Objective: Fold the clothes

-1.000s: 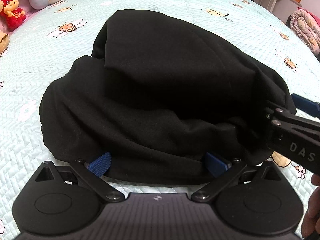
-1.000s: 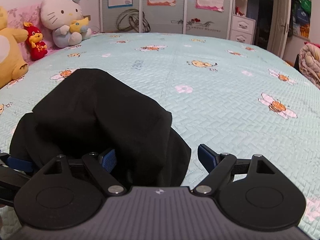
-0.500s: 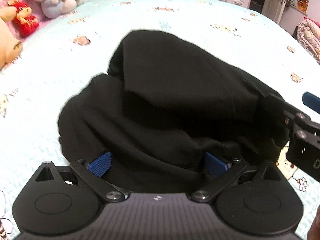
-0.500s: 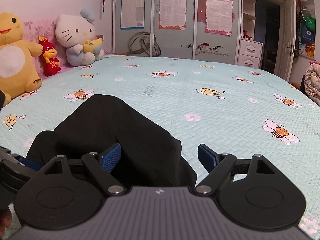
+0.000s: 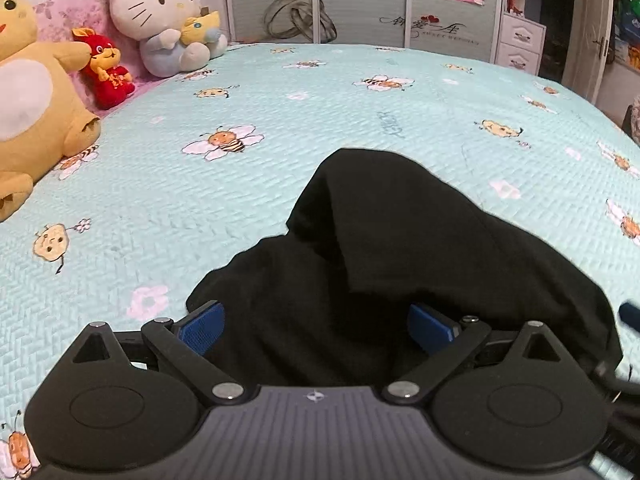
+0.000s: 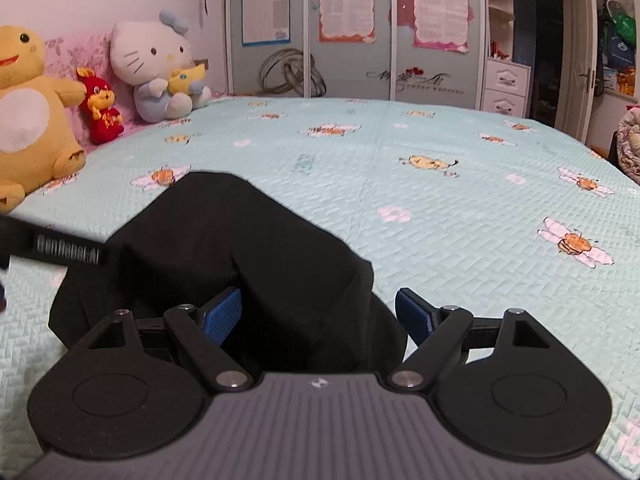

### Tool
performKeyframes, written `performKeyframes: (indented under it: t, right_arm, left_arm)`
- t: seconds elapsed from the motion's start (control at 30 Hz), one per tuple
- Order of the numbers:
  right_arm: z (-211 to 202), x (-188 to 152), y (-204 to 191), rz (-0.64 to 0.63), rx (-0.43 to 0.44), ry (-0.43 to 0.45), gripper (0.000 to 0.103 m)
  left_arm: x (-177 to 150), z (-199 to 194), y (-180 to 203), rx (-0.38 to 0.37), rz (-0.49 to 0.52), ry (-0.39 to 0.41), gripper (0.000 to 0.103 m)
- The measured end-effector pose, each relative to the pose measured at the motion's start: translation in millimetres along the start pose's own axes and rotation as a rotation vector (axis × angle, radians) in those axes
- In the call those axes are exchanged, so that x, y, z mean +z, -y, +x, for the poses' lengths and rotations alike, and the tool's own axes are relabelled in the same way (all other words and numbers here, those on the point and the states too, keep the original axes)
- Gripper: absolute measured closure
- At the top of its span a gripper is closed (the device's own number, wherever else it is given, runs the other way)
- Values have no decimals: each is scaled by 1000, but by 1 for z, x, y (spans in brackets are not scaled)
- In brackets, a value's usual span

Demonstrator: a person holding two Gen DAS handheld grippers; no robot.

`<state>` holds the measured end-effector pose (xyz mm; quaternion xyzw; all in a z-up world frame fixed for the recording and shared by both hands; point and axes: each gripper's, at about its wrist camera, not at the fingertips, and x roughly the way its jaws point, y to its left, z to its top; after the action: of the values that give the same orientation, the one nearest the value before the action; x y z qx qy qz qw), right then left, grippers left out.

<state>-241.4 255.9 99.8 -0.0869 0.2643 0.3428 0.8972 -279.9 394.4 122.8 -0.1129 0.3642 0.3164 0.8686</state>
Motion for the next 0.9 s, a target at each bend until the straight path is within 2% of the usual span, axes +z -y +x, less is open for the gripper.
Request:
performKeyframes:
  t: [0.13,0.27,0.37,0.5,0.6,0.77,0.9]
  right_arm:
    - [4,-6,9,51,-16,-53,19]
    - [-2,-15,32,167,-20,-86,19]
    - [-9,-25,52,276,-13,-104,19]
    - [-20,-42,74,411,-22,-150,19]
    - [-33,-52,87,492,-45,-164,19]
    - [-47,-60,100,523,-89,-168,19]
    - [-51,-62,109,534,-91,-160,19]
  left_arm:
    - [0,8,12,-94,44,-65,2]
    - [-9,5,31,-233,100,-174,2]
    - [-20,-7,51,-315,136,-166,2]
    - [-27,-23,80,-301,233,-125,2]
    - [-29,-35,99,-332,298,-118,2]
    - [-35,-49,120,-358,378,-105,2]
    - [-36,-56,126,-375,382,-94,3]
